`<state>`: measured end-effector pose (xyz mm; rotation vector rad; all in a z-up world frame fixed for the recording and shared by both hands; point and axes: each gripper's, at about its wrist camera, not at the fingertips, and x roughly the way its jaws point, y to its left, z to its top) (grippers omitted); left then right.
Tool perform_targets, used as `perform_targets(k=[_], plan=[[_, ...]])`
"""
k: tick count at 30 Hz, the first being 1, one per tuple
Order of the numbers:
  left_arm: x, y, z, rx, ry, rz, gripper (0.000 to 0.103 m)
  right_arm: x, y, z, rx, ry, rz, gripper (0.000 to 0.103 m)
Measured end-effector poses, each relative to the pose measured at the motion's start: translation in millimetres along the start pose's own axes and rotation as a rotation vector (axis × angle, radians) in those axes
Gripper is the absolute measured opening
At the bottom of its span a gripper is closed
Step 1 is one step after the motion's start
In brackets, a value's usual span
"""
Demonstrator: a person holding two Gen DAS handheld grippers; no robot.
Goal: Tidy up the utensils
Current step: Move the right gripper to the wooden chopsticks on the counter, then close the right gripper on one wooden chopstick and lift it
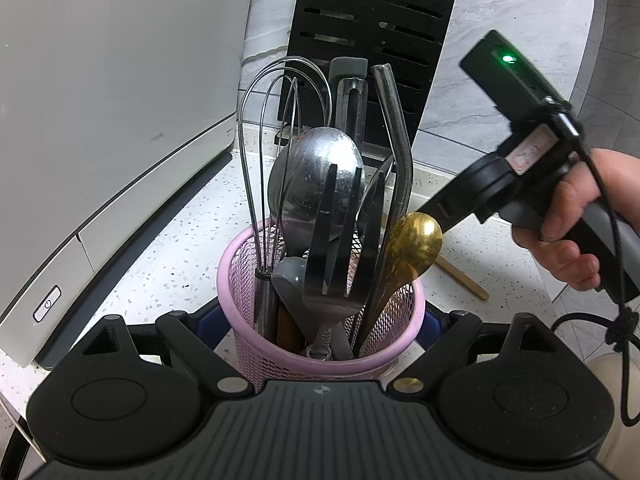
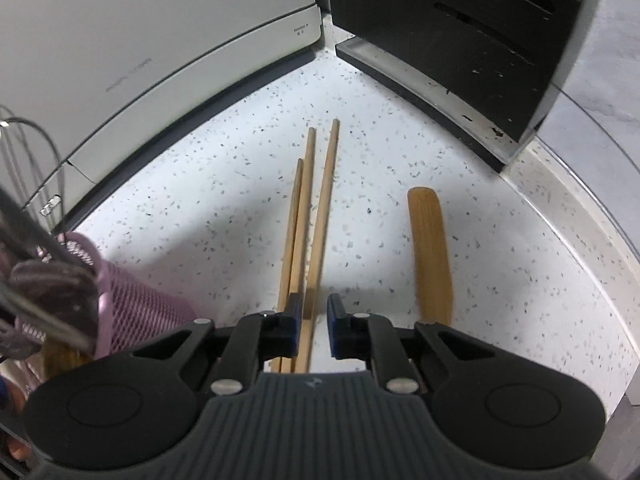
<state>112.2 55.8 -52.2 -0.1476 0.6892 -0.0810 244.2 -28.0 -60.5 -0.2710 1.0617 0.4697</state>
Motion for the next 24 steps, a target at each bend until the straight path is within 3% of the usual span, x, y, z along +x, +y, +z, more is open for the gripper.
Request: perform_targets(k=[11, 13, 24], plan=[[0, 0, -1, 0.0, -0.001, -0.001, 0.103, 13, 7, 20, -0.039, 0.048, -0.056, 0.009], [0, 0, -1, -0.001, -0.001, -0.001, 0.103, 15, 8, 22, -0.035, 0.058, -0.061, 0.002], [-1, 0, -1, 0.0, 0.001, -0.001, 0.103, 9, 1, 14, -0.003, 0.009, -0.015, 0.001]])
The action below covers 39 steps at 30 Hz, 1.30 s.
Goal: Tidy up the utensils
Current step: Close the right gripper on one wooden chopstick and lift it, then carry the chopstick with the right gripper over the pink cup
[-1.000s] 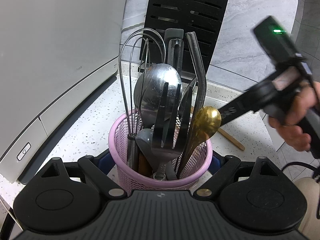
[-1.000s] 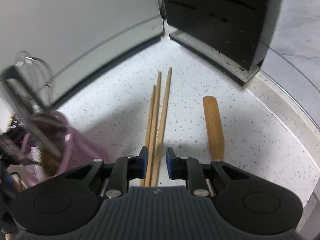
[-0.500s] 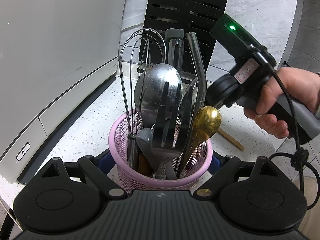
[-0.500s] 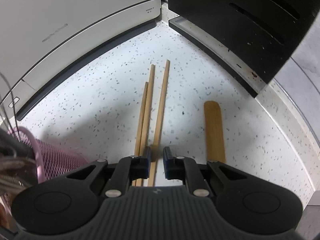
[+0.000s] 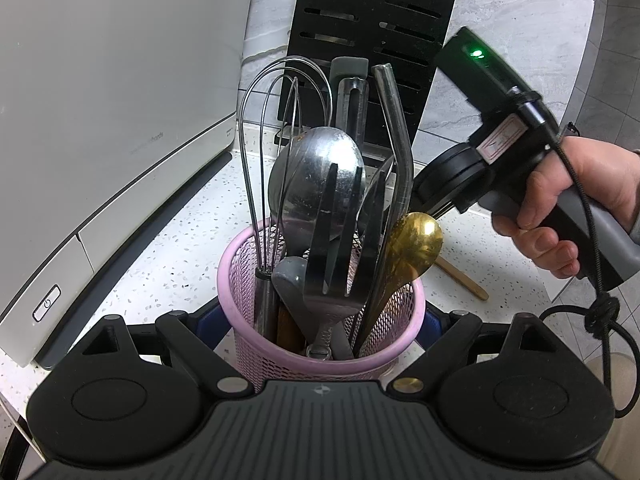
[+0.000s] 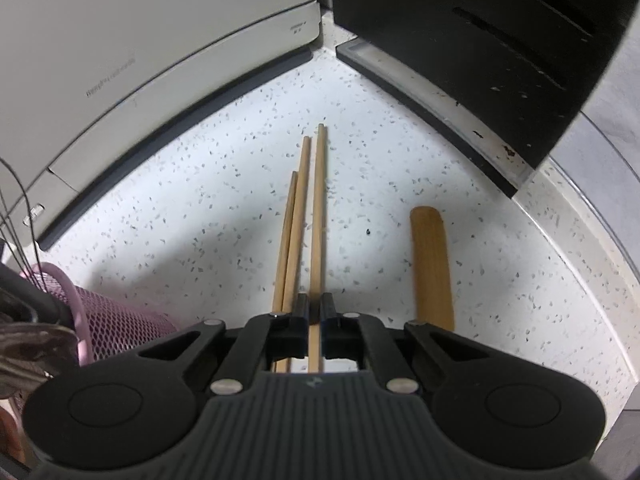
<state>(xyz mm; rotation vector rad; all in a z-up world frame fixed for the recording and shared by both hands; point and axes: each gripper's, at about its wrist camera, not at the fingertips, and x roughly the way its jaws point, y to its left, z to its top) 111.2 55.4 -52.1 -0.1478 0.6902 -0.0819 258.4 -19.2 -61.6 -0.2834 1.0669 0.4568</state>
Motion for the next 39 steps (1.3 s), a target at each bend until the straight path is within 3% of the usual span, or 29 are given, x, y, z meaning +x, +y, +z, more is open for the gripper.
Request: perform_targets(k=[6, 11, 18, 27, 33, 39], plan=[[0, 0, 0, 0.0, 0.0, 0.0, 0.103, -24, -7, -8, 0.038, -0.071, 0.059, 0.001], [0, 0, 1, 0.001, 0.002, 0.001, 0.103, -58, -7, -26, 0.047, -0.192, 0.12, 0.001], [0, -1, 2, -0.001, 0.003, 0.005, 0.103, -114, 2, -66, 0.05, -0.495, 0.206, 0.001], [1, -1, 3, 0.002, 0.01, 0.005, 0.103, -152, 6, -101, 0.174, -0.869, 0.313, 0.001], [1, -1, 4, 0.005, 0.013, 0.003, 0.103, -147, 24, -109, 0.158, -0.989, 0.343, 0.001], [1, -1, 4, 0.007, 0.015, 0.002, 0.103, -133, 30, -112, 0.119, -1.05, 0.385, 0.001]])
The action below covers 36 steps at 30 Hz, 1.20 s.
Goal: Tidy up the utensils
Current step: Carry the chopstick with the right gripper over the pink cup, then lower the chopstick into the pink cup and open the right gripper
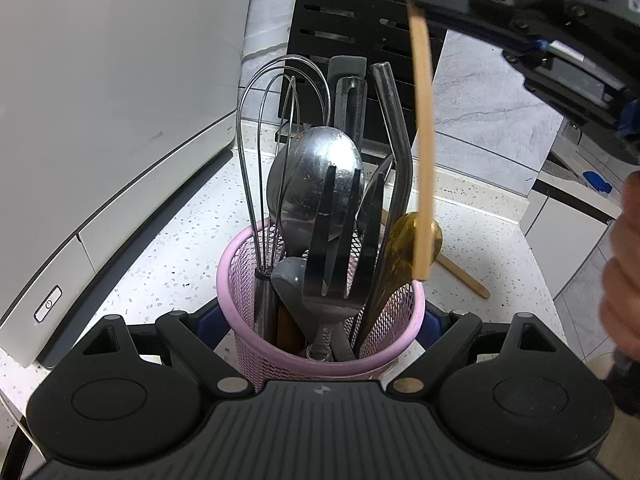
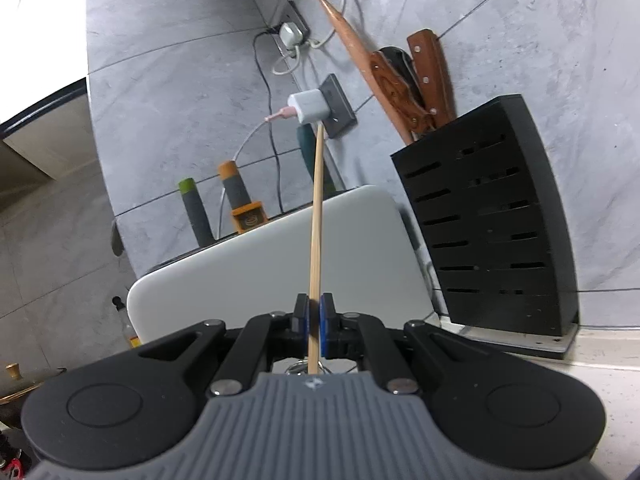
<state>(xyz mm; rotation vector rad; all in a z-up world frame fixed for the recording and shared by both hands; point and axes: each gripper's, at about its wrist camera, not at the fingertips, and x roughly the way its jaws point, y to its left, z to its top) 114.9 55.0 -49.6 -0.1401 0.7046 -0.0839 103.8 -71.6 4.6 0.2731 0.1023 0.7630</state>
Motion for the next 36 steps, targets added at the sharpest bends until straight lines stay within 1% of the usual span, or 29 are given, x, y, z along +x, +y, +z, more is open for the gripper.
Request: perform_targets(k=[6, 8, 16, 20, 27, 31, 34, 36], plan=[[0, 0, 0, 0.001, 0.001, -0.001, 0.103, 4, 3, -14, -0.097, -0.025, 0.044, 0.001], [0, 0, 0, 0.001, 0.001, 0.0, 0.103, 3, 5, -19, -0.13, -0.026, 0.047, 0.001], [0, 0, 0, 0.001, 0.001, -0.001, 0.103, -23, -3, -29, -0.132, -0.016, 0.049, 0.001], [0, 0, 0, 0.002, 0.001, -0.001, 0.103, -27, -2, -35, -0.162, 0.044, 0.066, 0.001], [0, 0, 0, 0.002, 0.001, -0.002, 0.103, -17, -1, -48, -0.211, 0.189, 0.07, 0.001], [0, 0, 1, 0.002, 0.001, -0.002, 0.103, -10, -2, -51, -0.218, 0.238, 0.045, 0.001], [1, 1, 1, 0.002, 0.002, -0.002, 0.103, -4, -3, -52, -0.204, 0.292, 0.057, 0.001], [1, 1, 1, 0.001, 0.002, -0.003, 0.103, -3, 1, -54, -0.229, 0.299, 0.047, 0.001]])
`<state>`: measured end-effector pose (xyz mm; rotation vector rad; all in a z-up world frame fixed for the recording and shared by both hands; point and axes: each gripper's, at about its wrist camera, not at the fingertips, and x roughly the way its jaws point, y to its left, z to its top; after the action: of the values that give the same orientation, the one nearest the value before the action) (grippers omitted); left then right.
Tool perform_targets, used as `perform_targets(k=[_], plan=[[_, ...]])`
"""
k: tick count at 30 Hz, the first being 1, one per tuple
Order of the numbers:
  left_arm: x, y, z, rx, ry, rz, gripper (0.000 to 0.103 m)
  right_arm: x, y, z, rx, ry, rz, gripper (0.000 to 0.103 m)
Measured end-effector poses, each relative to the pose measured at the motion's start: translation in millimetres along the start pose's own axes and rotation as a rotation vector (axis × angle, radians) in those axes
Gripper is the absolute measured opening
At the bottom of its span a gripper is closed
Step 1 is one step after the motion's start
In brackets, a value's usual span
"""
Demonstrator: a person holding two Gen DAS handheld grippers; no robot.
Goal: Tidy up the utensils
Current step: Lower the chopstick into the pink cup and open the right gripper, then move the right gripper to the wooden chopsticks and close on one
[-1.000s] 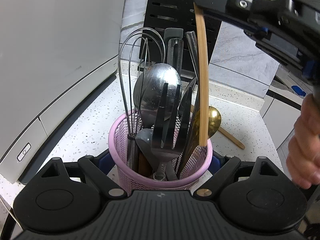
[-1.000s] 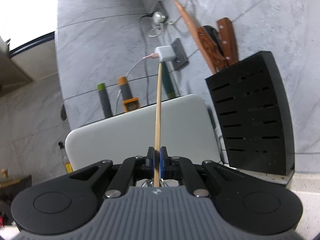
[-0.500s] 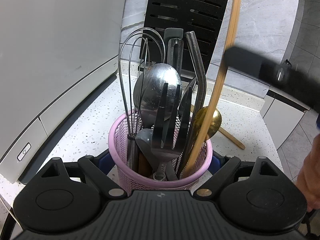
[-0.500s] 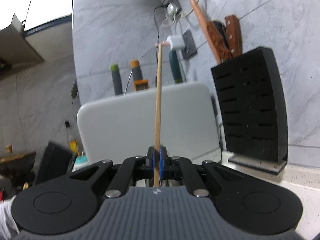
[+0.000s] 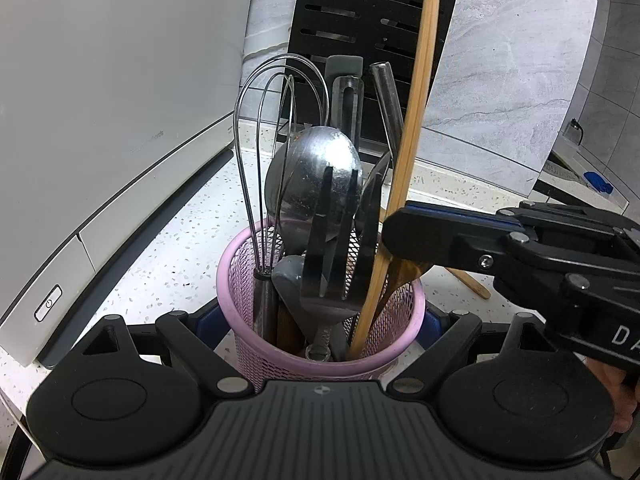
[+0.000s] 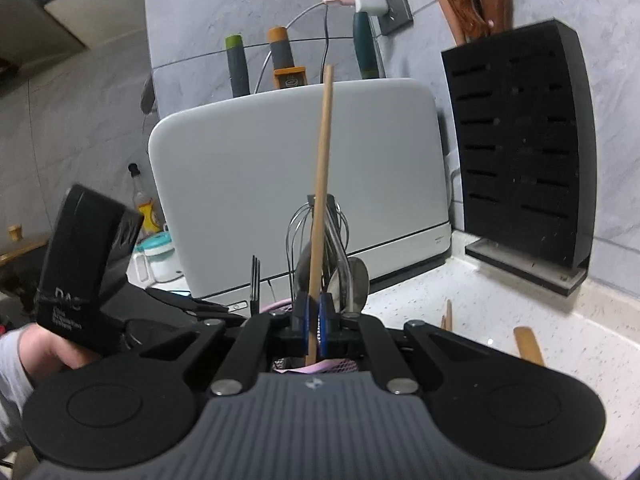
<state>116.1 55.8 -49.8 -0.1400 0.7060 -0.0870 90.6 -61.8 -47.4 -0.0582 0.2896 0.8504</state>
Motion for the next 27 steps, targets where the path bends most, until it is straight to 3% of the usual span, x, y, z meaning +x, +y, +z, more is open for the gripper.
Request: perform_targets(k=[12, 17, 22, 27], plan=[[-1, 0, -2, -0.005, -0.007, 0.001, 0.103, -18, -8, 19, 0.071, 0.025, 0.003, 0.011], [-1, 1, -3, -0.002, -0.01, 0.0, 0.103, -23, -18, 31, 0.071, 0.063, -0.068, 0.015], [-2, 0, -4, -0.004, -0.016, 0.002, 0.103, -7, -37, 38, 0.074, 0.2, -0.211, 0.016], [-2, 1, -4, -0.004, -0.018, 0.001, 0.103, 25, -66, 32, 0.169, 0.367, -0.297, 0.018]])
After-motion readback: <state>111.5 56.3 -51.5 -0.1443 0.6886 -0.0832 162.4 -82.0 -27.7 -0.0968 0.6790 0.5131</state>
